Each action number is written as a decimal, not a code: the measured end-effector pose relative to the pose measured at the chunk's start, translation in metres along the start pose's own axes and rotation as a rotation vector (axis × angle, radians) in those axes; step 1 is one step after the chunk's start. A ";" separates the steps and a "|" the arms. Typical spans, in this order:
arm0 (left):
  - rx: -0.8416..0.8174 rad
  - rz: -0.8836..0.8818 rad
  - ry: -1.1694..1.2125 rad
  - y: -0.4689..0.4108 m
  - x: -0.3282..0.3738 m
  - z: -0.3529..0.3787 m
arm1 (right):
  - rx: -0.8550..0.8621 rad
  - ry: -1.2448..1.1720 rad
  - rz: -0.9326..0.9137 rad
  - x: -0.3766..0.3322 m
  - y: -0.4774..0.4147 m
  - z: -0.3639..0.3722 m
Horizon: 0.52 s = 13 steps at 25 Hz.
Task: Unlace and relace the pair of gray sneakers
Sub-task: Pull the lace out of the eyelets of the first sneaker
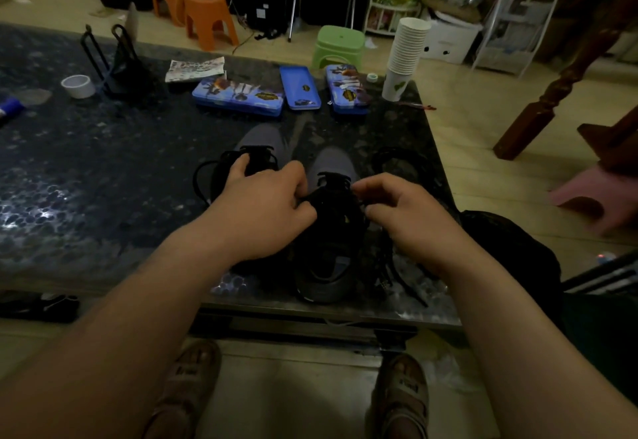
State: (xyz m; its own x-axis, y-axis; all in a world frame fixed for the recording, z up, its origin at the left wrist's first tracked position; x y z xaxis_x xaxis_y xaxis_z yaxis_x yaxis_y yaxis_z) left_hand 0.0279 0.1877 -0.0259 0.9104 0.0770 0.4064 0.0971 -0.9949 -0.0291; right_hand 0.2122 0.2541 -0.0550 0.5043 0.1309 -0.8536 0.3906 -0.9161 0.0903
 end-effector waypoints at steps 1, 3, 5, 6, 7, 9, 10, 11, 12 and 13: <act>-0.016 -0.014 0.053 0.000 -0.001 0.001 | -0.008 0.044 -0.010 0.000 0.000 0.002; 0.070 -0.017 0.130 0.000 -0.002 -0.007 | 0.042 0.101 -0.001 0.001 0.001 0.000; 0.314 0.033 0.064 0.004 0.002 -0.030 | 0.164 0.192 -0.003 -0.002 0.002 -0.011; 0.415 0.058 0.046 0.008 0.005 -0.040 | 0.246 0.249 -0.012 -0.006 0.003 -0.019; 0.453 0.062 0.090 0.012 0.007 -0.046 | 0.308 0.266 -0.026 -0.009 0.005 -0.026; 0.345 0.025 0.201 0.014 0.008 -0.033 | 0.276 0.150 -0.003 -0.009 0.006 -0.022; 0.246 0.006 0.178 0.013 0.009 -0.018 | 0.198 0.116 0.024 -0.007 0.005 -0.012; 0.144 -0.007 0.127 0.013 0.011 -0.002 | 0.113 0.142 0.038 -0.004 0.005 -0.001; 0.055 -0.029 0.095 0.013 0.009 0.013 | 0.051 0.199 0.038 -0.002 0.005 0.007; -0.002 -0.054 0.098 0.012 0.006 0.022 | 0.022 0.243 0.022 -0.002 0.005 0.011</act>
State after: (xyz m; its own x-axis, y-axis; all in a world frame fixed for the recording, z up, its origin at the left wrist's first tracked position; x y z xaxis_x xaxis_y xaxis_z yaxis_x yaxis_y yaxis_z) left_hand 0.0431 0.1776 -0.0442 0.8602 0.1239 0.4947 0.1443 -0.9895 -0.0031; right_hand 0.2048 0.2451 -0.0579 0.6839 0.1962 -0.7027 0.3624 -0.9273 0.0937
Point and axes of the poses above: each hand's wrist, its own y-axis away from the middle knuckle, its own z-axis out of the palm, x = y × z, the point moved 9 cm from there along -y, towards the middle knuckle, and after that the axes turned 3 degrees about x, right-handed, at the moved point
